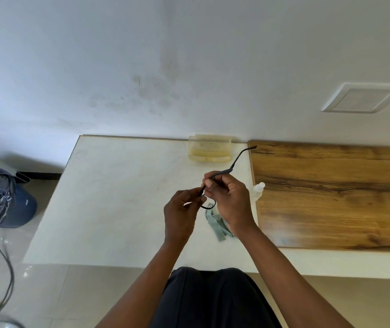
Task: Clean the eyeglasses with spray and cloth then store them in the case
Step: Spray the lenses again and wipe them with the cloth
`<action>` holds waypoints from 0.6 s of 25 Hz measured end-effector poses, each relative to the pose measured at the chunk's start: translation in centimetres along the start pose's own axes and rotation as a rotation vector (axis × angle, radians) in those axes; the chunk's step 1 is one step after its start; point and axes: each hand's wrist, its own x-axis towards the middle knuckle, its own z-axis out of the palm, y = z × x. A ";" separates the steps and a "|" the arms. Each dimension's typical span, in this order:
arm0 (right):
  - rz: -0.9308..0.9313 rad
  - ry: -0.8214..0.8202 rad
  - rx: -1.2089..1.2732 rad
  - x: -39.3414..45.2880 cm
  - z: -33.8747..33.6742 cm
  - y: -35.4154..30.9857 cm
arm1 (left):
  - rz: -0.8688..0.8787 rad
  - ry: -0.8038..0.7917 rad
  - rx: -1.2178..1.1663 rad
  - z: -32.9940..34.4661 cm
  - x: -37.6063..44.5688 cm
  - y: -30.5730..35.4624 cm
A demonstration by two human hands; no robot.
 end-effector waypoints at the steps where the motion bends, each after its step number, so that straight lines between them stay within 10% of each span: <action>1: -0.043 -0.004 -0.055 0.0 0.1 0.1 | 0.048 0.015 0.012 0.0 -0.1 0.0; 9: -0.142 -0.025 -0.206 0.1 -0.1 0.7 | 0.099 0.073 0.062 -0.1 0.1 -0.5; 15: -0.229 0.311 -0.447 -0.7 -4.0 4.5 | 0.057 0.126 0.048 -1.3 1.2 -1.0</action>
